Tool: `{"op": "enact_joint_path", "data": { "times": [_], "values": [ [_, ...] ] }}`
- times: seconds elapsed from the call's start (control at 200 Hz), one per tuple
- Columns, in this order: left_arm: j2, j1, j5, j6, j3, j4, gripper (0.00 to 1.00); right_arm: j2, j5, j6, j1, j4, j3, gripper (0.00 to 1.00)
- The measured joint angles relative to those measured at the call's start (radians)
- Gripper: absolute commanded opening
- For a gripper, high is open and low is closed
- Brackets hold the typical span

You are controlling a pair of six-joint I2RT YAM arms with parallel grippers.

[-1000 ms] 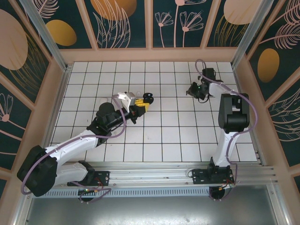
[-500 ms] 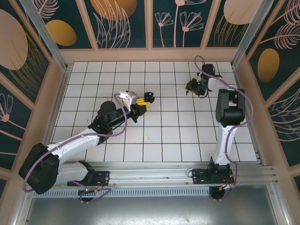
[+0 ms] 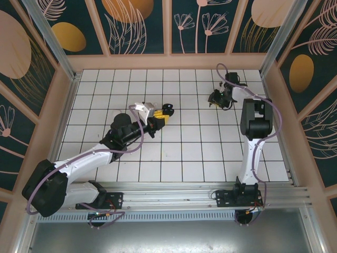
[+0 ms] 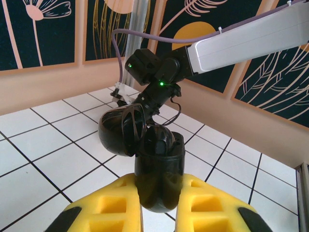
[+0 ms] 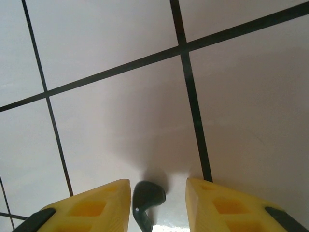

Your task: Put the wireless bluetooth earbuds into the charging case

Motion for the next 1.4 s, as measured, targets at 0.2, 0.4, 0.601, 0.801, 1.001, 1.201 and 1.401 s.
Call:
{"op": "enact_joint_path", "data": {
  "times": [0.2,0.4,0.601,0.801,1.001,1.201,1.401],
  "values": [
    [0.0,0.0,0.0,0.005,0.0,-0.004,0.0,0.005,0.018,-0.013,0.009,-0.009,0.011,0.33],
    [0.0,0.0,0.0,0.008,0.0,-0.007,0.0,0.007,0.033,-0.019,0.024,-0.012,0.015,0.29],
    [-0.001,0.0,-0.001,0.01,0.0,-0.015,0.0,0.009,0.055,-0.019,0.04,-0.017,0.019,0.26],
    [-0.01,0.0,-0.004,0.01,0.0,-0.028,0.0,0.017,0.057,-0.018,0.057,-0.034,0.037,0.23],
    [-0.02,0.0,-0.004,0.01,0.0,-0.028,0.0,0.017,0.063,-0.014,0.061,-0.034,0.038,0.21],
    [-0.026,0.0,-0.004,0.01,0.0,-0.029,0.0,0.009,0.074,0.007,0.064,-0.042,0.037,0.2],
    [-0.025,0.0,-0.003,0.01,0.0,-0.032,0.0,-0.058,0.091,0.031,0.078,-0.048,0.011,0.2]
  ]
}}
